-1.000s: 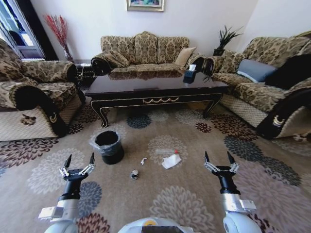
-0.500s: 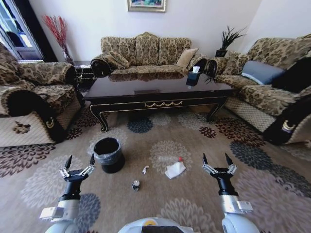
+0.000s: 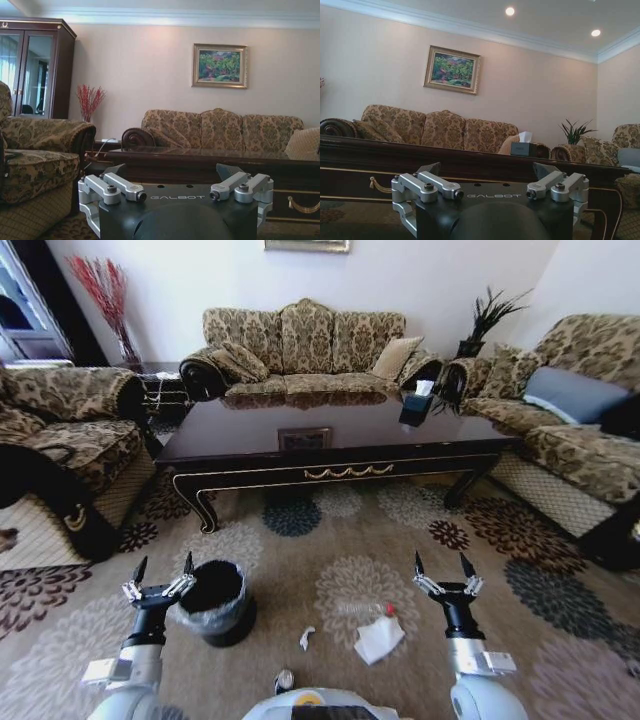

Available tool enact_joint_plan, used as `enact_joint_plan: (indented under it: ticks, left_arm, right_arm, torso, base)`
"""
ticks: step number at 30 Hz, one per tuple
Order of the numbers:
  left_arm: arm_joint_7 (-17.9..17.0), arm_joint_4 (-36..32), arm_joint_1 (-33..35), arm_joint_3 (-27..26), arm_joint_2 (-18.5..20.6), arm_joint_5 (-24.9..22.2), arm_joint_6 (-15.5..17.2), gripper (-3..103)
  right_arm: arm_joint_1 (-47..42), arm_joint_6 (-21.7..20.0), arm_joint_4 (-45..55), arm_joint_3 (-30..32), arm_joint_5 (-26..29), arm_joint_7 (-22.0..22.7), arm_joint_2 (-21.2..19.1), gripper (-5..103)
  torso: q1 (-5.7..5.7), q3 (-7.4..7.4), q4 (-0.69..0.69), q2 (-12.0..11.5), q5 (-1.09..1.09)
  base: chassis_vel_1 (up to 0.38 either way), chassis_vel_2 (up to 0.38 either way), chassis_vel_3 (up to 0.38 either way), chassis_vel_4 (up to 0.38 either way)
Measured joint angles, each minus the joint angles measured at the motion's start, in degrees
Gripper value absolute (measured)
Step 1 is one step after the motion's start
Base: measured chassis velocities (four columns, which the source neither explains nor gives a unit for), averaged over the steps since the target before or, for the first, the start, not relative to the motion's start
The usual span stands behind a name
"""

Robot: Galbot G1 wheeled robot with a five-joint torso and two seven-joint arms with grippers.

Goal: Move to the front of the table and pick up the trash from the floor, then place it into the trash bin.

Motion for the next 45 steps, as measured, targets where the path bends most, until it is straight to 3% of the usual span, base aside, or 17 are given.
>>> enact_joint_plan:
  ticks: [11, 37, 39, 40, 41, 45]
  left_arm:
    - [0.0, 0.09, -0.18, 1.62, -1.21, 1.42, 0.37, 100]
    - [-0.66, 1.52, -1.47, -0.13, -0.43, -0.42, 0.46, 100]
    - [-2.08, 2.35, -3.03, -0.55, 0.27, -1.79, 2.22, 100]
    - [-4.05, 3.03, -4.14, -0.76, 0.9, -3.46, 4.91, 100]
    - [-4.05, 3.03, -4.14, -0.76, 0.9, -3.46, 4.91, 100]
    - [-10.93, 6.32, -7.72, -1.0, 4.83, -12.03, 18.02, 100]
  right_arm:
    - [-1.6, 2.23, -0.33, 0.88, -0.29, -0.58, -0.09, 100]
    - [-3.47, 5.52, 1.42, 0.96, -0.93, -2.48, 0.8, 100]
    - [-3.59, 5.53, 1.48, 0.95, -1.08, -2.43, 0.9, 100]
    - [-3.67, 5.53, 1.48, 0.95, -1.18, -2.33, 0.93, 100]
    - [-3.67, 5.53, 1.48, 0.95, -1.18, -2.33, 0.93, 100]
    - [-3.96, 5.53, 1.49, 0.93, -1.88, -1.76, 1.05, 100]
  torso:
    - [-0.04, -0.02, 0.0, 0.01, 0.0]
    - [-0.04, -0.01, 0.02, 0.01, 0.0]
    - [-0.03, -0.01, 0.02, 0.01, 0.0]
    - [-0.02, -0.01, 0.01, 0.0, 0.0]
    - [-0.02, -0.01, 0.01, 0.0, 0.0]
    - [-0.03, -0.02, 0.0, 0.01, -0.01]
  base:
    - [0.012, -0.023, -0.018, 0.011]
    - [0.092, -0.098, -0.095, 0.097]
    - [-0.035, 0.056, 0.041, -0.046]
    - [-0.006, 0.052, 0.031, -0.035]
    - [-0.006, 0.052, 0.031, -0.035]
    - [0.0, 0.0, 0.0, 0.0]
